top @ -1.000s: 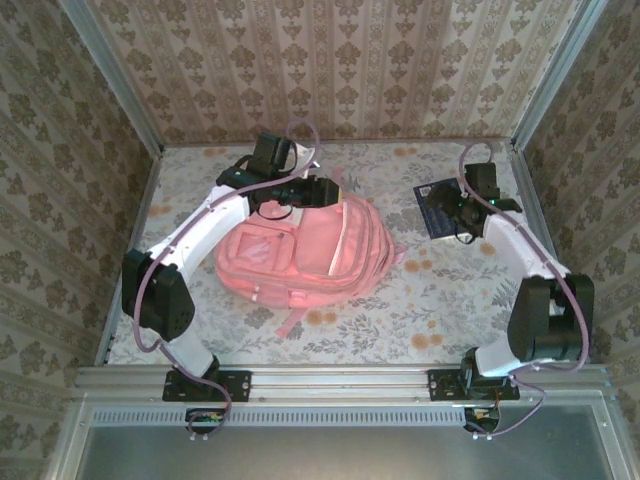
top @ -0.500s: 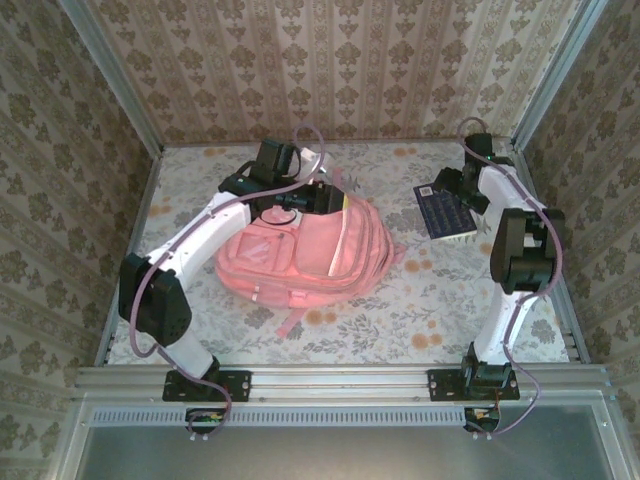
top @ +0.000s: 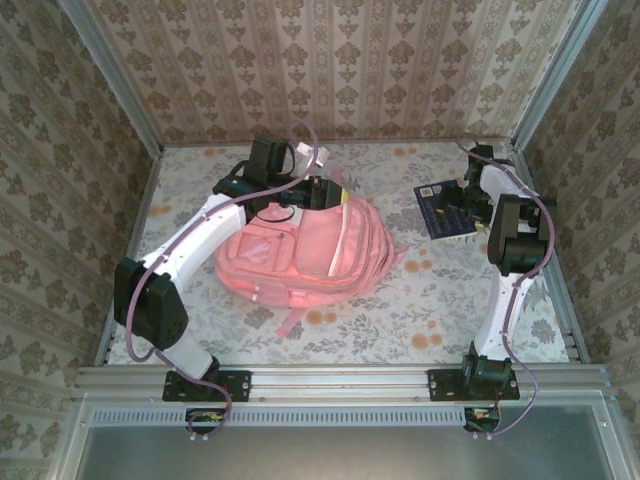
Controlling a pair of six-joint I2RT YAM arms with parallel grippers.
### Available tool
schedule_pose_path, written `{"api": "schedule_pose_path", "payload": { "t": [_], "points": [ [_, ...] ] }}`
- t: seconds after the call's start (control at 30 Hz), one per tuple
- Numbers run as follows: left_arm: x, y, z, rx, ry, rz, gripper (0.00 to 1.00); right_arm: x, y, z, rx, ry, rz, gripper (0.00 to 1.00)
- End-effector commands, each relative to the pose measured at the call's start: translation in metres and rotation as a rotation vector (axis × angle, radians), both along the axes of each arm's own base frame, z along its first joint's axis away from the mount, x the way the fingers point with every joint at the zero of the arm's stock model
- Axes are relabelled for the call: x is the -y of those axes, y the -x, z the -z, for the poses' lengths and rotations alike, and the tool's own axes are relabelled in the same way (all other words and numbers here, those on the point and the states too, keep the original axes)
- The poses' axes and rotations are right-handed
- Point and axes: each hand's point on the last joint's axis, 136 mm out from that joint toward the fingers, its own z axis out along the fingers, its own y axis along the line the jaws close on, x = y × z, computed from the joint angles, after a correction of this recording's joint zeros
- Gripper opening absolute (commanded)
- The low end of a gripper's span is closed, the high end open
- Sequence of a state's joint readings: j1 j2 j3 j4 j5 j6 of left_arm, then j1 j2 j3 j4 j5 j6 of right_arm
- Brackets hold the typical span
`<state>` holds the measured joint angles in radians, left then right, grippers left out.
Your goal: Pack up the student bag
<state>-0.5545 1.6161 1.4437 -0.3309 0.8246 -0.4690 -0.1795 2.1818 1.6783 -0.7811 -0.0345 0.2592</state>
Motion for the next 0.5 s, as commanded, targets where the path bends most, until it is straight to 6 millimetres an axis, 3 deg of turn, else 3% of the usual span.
{"api": "schedule_pose_path", "payload": {
  "t": [0.0,0.17,0.47],
  "points": [
    [-0.004,-0.001,-0.015,0.003,0.062,0.004,0.29,-0.003,0.018,0.019,-0.107,-0.024,-0.024,0.97],
    [-0.01,-0.011,-0.016,-0.016,0.086,-0.023,0.28,0.002,0.019,0.021,-0.143,0.014,-0.003,0.83],
    [-0.015,-0.017,-0.017,-0.033,0.112,-0.041,0.27,-0.003,0.02,0.017,-0.161,0.049,-0.002,0.43]
  ]
}}
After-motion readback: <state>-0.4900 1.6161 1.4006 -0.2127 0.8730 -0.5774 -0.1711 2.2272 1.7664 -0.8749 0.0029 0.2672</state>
